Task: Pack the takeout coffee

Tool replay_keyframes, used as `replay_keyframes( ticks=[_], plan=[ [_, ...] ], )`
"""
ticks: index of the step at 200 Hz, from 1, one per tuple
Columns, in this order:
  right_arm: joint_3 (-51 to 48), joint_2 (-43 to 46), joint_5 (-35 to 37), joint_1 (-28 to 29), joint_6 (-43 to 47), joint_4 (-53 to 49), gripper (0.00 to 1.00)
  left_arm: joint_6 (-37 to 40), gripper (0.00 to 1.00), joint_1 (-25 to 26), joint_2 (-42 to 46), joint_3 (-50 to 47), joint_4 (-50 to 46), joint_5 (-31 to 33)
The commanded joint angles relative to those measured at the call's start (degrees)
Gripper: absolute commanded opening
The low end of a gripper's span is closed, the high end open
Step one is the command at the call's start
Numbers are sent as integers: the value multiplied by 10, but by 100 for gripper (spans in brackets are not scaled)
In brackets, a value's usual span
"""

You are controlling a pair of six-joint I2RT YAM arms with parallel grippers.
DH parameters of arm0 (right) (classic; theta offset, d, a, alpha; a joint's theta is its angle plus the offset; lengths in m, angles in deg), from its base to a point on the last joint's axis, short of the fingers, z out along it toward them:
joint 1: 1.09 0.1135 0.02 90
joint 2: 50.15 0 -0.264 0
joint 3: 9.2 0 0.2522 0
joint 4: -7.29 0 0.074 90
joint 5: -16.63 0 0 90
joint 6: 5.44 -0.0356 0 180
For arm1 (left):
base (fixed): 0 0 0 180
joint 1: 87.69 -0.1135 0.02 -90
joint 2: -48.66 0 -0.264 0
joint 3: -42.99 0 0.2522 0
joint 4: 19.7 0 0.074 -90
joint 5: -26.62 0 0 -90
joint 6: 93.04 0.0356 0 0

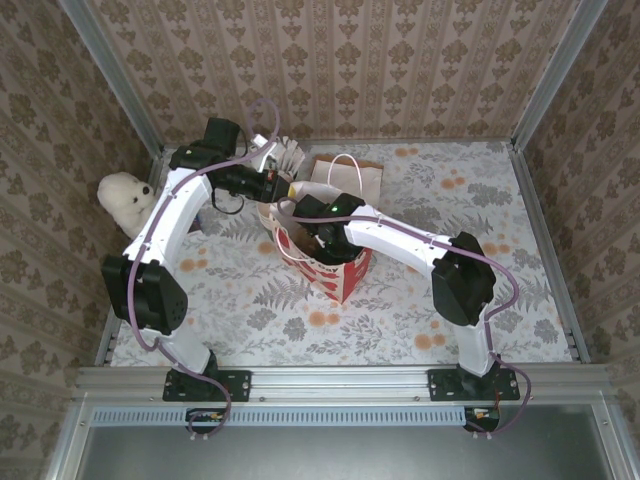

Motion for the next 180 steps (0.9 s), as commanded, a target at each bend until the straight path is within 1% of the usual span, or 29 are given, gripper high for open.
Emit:
replay_keyframes(
  ticks=[1, 86, 113, 180],
  plan=[
    [-20, 8, -3, -3, 3, 49, 54, -5, 0, 7, -2, 19, -15, -9],
    [-23, 6, -3, -2, 6, 54, 56, -11, 0, 8, 2, 16, -11, -6],
    [-33, 4, -4, -2, 6, 51, 56, -18, 0, 7, 5, 21, -3, -30],
    [-37, -4, -2, -3, 4, 36, 58, -25, 0, 4, 2, 24, 1, -6]
  ],
)
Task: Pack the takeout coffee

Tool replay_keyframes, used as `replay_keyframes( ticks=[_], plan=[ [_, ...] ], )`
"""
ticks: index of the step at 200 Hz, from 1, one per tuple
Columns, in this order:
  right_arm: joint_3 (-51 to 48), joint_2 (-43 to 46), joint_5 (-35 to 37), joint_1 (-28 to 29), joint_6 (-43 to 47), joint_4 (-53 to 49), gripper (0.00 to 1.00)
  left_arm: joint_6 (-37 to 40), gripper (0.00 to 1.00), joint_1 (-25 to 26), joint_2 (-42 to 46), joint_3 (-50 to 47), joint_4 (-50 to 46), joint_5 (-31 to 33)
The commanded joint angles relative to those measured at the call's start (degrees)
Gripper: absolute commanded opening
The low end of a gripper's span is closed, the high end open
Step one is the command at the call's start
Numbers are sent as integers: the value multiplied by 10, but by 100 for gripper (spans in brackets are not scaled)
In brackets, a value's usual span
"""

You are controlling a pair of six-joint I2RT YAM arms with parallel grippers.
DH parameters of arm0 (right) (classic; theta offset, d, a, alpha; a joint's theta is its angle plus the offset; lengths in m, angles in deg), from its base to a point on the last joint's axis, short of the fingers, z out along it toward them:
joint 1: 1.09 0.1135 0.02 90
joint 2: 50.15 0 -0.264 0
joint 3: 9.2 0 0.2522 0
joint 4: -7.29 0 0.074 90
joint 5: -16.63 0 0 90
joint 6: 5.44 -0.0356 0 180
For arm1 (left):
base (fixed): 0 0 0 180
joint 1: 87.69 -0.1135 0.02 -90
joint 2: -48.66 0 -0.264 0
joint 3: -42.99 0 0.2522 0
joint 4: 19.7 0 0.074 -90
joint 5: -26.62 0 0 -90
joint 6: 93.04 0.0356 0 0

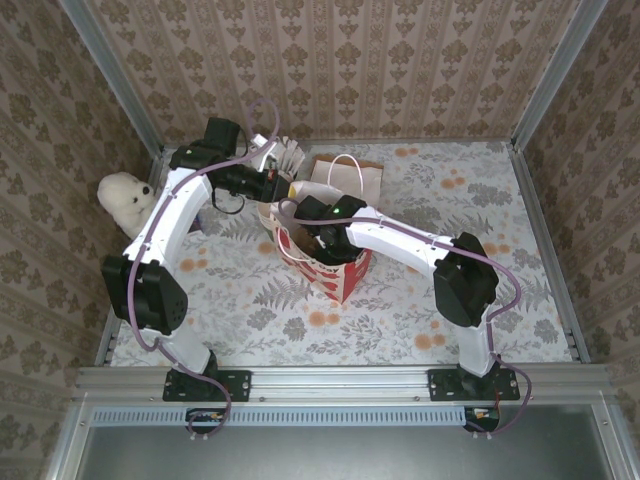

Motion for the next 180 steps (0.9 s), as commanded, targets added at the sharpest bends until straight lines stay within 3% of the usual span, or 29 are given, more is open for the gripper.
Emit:
replay_keyframes(
  ticks=[1, 180],
  plan=[
    [-19, -12, -2, -3, 2, 17, 58, -12, 0, 4, 2, 22, 1, -4],
    [-48, -6, -6, -2, -2, 33, 60, -35, 0, 3, 22, -17, 50, 7]
  ],
)
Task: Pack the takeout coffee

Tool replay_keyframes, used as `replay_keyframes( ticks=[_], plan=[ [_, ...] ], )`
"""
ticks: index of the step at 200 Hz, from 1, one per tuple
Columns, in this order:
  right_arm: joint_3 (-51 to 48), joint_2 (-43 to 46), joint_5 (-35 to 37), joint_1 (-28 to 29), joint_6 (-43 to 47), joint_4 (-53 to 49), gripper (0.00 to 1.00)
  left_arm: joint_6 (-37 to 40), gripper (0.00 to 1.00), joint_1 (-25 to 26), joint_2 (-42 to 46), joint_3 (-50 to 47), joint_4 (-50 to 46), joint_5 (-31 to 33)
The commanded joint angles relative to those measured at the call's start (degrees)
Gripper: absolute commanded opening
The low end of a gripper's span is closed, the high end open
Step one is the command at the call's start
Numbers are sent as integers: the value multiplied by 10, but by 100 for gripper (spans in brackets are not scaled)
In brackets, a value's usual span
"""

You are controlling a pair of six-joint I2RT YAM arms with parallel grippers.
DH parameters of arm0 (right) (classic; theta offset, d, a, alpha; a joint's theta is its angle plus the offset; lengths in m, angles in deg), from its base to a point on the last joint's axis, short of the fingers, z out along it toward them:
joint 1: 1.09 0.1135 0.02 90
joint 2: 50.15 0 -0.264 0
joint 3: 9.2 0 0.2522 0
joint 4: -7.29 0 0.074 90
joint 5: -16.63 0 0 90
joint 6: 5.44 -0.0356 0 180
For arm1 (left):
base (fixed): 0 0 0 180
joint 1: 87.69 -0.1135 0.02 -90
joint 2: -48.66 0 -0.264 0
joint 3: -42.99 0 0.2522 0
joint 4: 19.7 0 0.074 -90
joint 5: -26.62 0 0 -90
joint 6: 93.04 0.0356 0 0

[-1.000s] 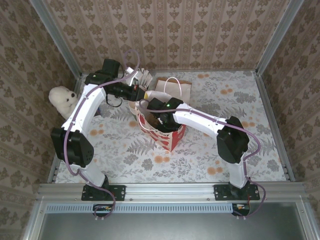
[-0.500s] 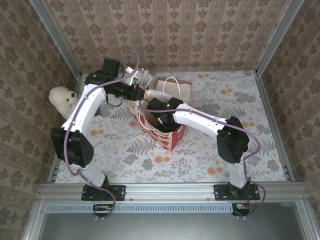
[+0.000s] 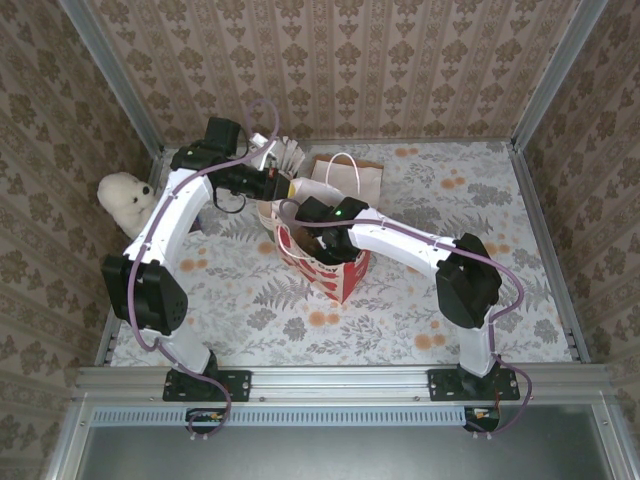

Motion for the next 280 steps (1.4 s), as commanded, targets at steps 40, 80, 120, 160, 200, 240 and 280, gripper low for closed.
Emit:
replay_keyframes(
  ticks=[40, 80, 120, 160, 200, 240, 280],
  plan=[
    [-29, -5, -12, -3, 5, 49, 58, -2, 0, 1, 17, -1, 15, -14],
    [-30, 3, -15, -1, 9, 73, 57, -1, 0, 1, 17, 3, 12, -15],
    [-45, 4, -10, -2, 10, 73, 59, 0, 0, -1, 19, -3, 12, -11],
    [-37, 20, -12, -2, 9, 59, 63, -3, 0, -1, 17, -4, 14, -12],
    [-24, 39, -14, -1, 0, 40, 69, -4, 0, 0, 17, -2, 12, -20],
    [-9, 49, -2, 1, -4, 12, 74, -4, 0, 0, 18, -4, 12, -22],
    [4, 57, 3, 2, -3, 7, 80, -2, 0, 0, 17, -8, 11, -20]
  ],
)
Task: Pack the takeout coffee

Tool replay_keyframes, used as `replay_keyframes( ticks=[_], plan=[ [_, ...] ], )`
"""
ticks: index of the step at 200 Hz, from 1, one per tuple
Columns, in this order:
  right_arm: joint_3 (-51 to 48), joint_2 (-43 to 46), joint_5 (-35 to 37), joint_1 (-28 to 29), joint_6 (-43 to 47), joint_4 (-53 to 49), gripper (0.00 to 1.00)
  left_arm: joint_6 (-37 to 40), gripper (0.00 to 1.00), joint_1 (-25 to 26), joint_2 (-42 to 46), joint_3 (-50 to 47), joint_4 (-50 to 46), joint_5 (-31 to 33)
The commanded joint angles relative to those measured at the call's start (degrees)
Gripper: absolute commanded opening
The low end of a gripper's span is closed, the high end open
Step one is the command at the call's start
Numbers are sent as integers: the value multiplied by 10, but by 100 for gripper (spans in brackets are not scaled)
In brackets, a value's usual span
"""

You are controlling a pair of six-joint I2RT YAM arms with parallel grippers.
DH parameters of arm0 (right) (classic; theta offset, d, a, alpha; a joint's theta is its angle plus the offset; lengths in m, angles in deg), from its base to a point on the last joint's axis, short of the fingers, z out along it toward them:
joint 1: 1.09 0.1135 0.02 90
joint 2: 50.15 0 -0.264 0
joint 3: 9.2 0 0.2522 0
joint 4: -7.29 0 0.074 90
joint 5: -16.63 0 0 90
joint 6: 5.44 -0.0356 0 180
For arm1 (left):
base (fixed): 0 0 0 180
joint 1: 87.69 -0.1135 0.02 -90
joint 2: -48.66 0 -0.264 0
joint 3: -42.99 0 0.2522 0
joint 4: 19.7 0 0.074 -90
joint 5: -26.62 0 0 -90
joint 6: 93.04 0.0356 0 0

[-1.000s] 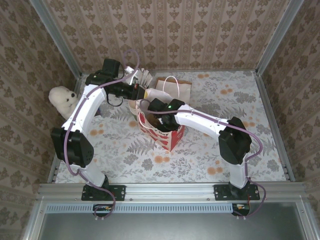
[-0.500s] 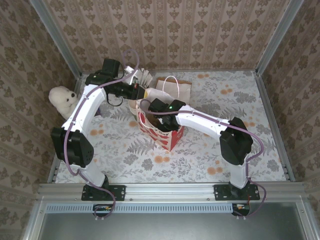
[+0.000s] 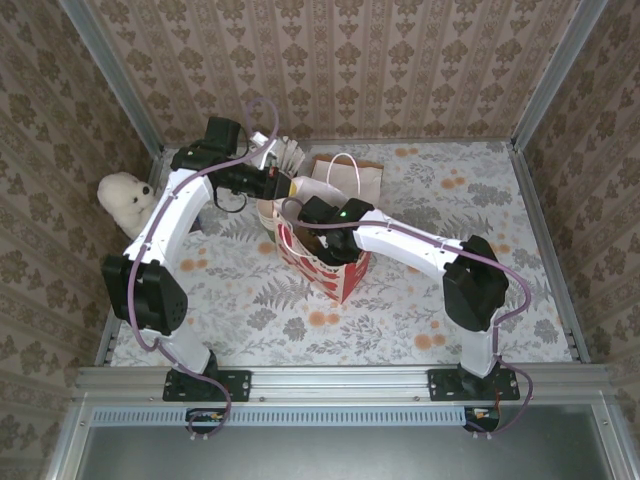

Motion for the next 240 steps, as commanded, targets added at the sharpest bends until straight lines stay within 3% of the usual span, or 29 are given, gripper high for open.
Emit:
replay_keyframes(
  ticks=[1, 32, 44, 111, 194, 240],
  plan=[
    [26, 32, 4, 2, -8, -17, 80, 0, 0, 0, 16, -8, 2, -8],
    [32, 42, 12, 2, -2, -18, 87, 4, 0, 0, 14, -8, -5, -7],
    [34, 46, 15, 2, -1, -18, 100, 7, 0, 0, 14, -8, -9, -7],
    [39, 82, 18, 6, 8, 12, 100, 7, 0, 0, 15, -14, -17, -4],
    [-84, 174, 30, 14, 84, 284, 100, -15, 0, 6, 19, -24, -9, -6],
    [-113, 202, 36, 14, 110, 340, 100, -27, 0, 9, 19, -24, -4, 1]
  ],
)
